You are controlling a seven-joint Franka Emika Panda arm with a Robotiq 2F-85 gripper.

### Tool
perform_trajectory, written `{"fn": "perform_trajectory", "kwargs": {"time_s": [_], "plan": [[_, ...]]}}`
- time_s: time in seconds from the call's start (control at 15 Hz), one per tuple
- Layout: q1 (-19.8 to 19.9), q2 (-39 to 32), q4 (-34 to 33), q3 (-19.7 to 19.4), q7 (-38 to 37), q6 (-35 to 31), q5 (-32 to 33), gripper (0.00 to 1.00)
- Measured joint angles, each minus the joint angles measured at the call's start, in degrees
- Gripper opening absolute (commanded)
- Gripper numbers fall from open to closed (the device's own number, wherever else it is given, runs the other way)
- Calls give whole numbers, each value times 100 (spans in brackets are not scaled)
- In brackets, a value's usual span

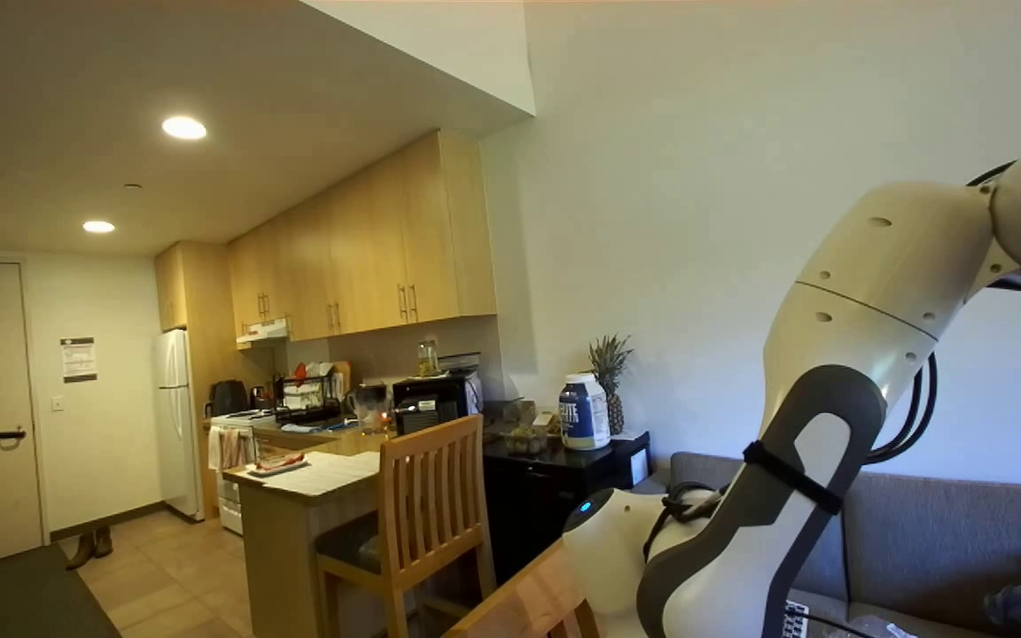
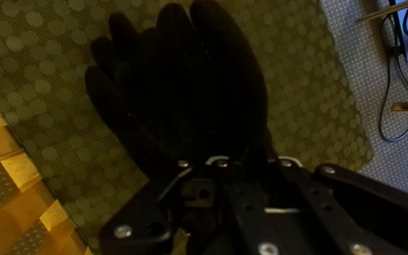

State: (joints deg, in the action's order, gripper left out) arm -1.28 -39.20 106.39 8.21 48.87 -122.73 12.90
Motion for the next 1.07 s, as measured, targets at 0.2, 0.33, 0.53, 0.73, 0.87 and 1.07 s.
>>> {"fn": "perform_trajectory", "kwargs": {"time_s": [0.2, 0.33, 0.53, 0.73, 0.87, 1.07], "plan": [[0, 162, 83, 13, 0, 0, -91, 4], [0, 251, 122, 13, 0, 0, -147, 4], [1, 384, 191, 13, 0, 0, -219, 4], [2, 516, 268, 13, 0, 0, -298, 4], [4, 608, 307, 13, 0, 0, -361, 4], [15, 767, 376, 13, 0, 0, -435, 4]]}}
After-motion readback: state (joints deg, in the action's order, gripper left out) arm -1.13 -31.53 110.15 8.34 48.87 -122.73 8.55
